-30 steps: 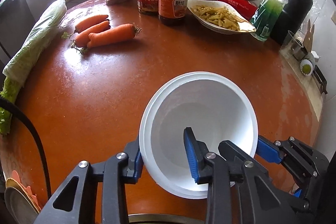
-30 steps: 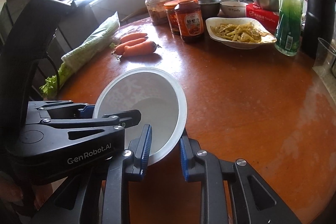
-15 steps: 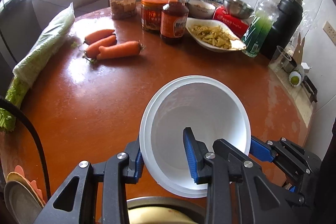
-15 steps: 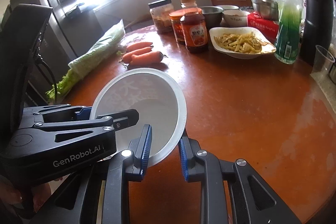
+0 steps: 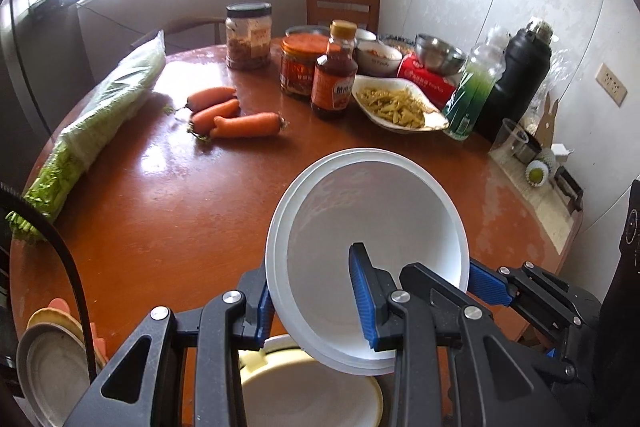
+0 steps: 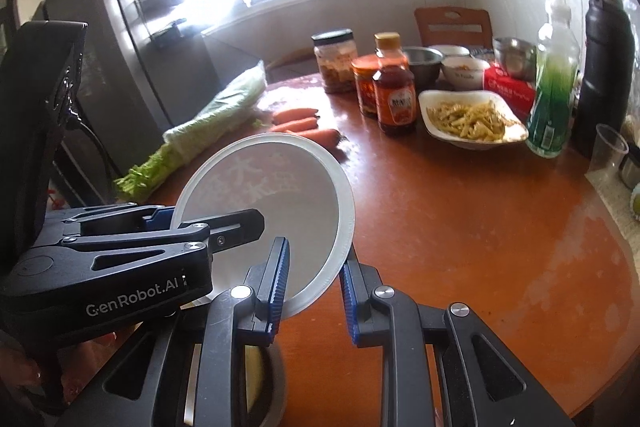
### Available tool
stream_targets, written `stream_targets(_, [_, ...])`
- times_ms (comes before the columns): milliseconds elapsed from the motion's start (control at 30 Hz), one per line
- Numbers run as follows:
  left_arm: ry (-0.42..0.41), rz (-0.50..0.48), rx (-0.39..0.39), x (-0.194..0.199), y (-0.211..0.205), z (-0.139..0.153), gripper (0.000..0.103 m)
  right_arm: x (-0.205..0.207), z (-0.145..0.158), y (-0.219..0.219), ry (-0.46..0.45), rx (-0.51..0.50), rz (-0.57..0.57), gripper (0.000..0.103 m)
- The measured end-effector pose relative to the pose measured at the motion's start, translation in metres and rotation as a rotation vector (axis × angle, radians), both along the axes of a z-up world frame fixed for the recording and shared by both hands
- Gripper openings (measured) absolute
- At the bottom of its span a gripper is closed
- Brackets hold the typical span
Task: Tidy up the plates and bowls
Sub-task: 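Lift the white noodle cup with the left gripper and carry it over the yellow bowl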
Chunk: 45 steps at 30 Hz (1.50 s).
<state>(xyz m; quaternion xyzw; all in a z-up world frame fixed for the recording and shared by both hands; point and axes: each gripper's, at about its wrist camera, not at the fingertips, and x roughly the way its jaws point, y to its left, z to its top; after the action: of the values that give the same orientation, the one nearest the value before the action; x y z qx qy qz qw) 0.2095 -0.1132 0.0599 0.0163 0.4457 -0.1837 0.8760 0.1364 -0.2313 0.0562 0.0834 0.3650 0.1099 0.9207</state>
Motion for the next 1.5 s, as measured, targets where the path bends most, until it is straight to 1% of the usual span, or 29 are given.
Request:
stream_targets(233, [-0.043, 0.028, -0.020, -0.023, 0.022, 0.017, 0.035, -0.019, 0.021, 0.021, -0.054, -0.011, 0.042, 0.025])
stream_targets(433, [-0.072, 0.054, -0.023, -0.043, 0.039, 0.025, 0.035, -0.032, 0.028, 0.038, -0.071, -0.023, 0.077, 0.025])
stream_targets(667, [-0.084, 0.062, -0.040, -0.062, 0.051, 0.027, 0.035, -0.048, 0.034, 0.050, -0.086, -0.039, 0.094, 0.025])
stream_targets(967, [-0.093, 0.065, -0.061, -0.084, 0.057, 0.020, 0.035, -0.068, 0.031, 0.053, -0.093, -0.054, 0.098, 0.025])
stream_targets(1100, [-0.101, 0.063, -0.055, -0.095, 0.057, 0.015, 0.035, -0.078, 0.025, 0.054, -0.090, -0.062, 0.102, 0.025])
stream_targets(1300, [-0.113, 0.058, -0.079, -0.106, 0.058, 0.009, 0.035, -0.091, 0.020, 0.054, -0.101, -0.068, 0.094, 0.025])
stream_targets(1500, [-0.125, 0.062, -0.076, -0.115, 0.058, 0.002, 0.035, -0.101, 0.013, 0.055, -0.096, -0.073, 0.097, 0.025])
